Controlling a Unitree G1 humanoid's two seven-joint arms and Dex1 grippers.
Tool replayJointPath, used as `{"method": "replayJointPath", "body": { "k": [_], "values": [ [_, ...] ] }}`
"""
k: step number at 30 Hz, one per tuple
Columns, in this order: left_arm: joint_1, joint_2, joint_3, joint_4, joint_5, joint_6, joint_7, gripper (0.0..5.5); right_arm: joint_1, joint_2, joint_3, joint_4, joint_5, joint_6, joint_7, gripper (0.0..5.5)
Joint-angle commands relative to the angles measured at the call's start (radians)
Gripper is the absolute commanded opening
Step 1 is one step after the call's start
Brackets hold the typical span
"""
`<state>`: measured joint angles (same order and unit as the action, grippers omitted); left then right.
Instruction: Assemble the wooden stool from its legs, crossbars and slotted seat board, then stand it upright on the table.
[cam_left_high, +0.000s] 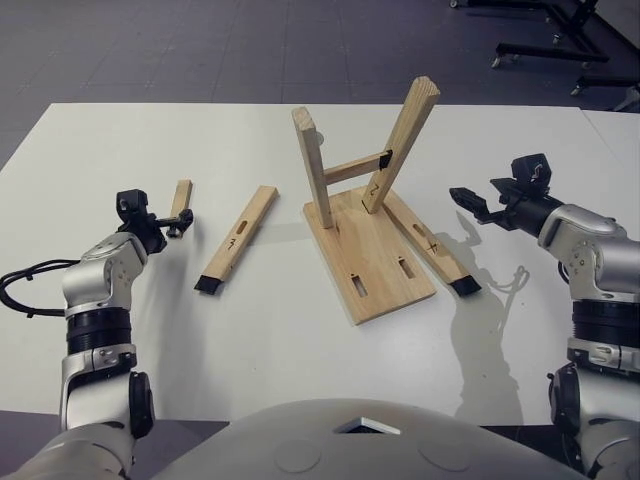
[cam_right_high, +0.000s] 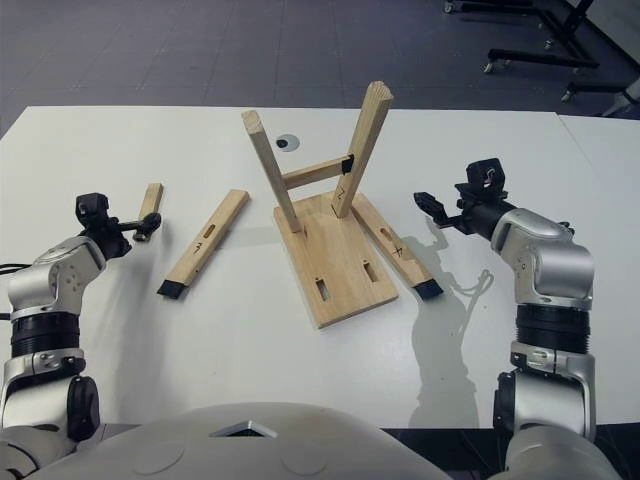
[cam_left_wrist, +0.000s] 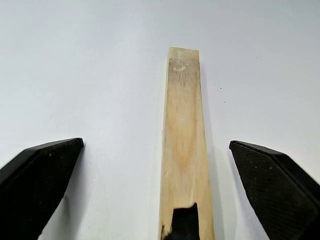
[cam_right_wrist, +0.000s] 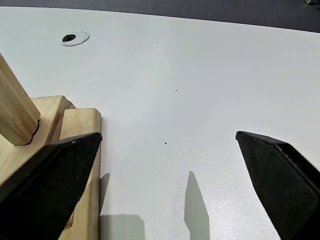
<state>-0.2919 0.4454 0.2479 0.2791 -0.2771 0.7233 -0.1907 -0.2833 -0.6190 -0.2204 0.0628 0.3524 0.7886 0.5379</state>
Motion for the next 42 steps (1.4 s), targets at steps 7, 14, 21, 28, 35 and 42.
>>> {"method": "replayJointPath", "body": {
  "k": [7,14,21,28,35,42],
  "values": [
    [-0.095,-0.044,-0.027,0.082,0.012,0.071,-0.008,5.40,-0.015,0.049,-0.009,-0.015,0.003,-0.009,-0.062,5.38],
    [-0.085,-0.049,-0.023,0.081,0.035,0.123,0.033,4.34,-0.013,0.068,-0.015,-0.022,0.014,0.004,-0.077,5.40],
    [-0.048,-0.029,-0.035,0.023,0.060,0.250,0.049,3.27,-0.007,0.072,-0.024,-0.023,0.024,0.005,-0.087,5.40],
    [-0.044,-0.009,-0.066,0.032,0.073,0.306,0.023,2.27,-0.011,0.082,-0.029,-0.020,0.027,0.003,-0.104,5.40],
    [-0.037,0.009,-0.065,0.049,0.080,0.295,0.005,1.36,-0.011,0.094,-0.035,-0.025,0.030,0.009,-0.118,5.40],
    [-0.072,0.020,-0.053,0.025,0.073,0.260,-0.009,1.27,-0.017,0.095,-0.037,-0.017,0.031,0.005,-0.125,5.40]
  ]
}}
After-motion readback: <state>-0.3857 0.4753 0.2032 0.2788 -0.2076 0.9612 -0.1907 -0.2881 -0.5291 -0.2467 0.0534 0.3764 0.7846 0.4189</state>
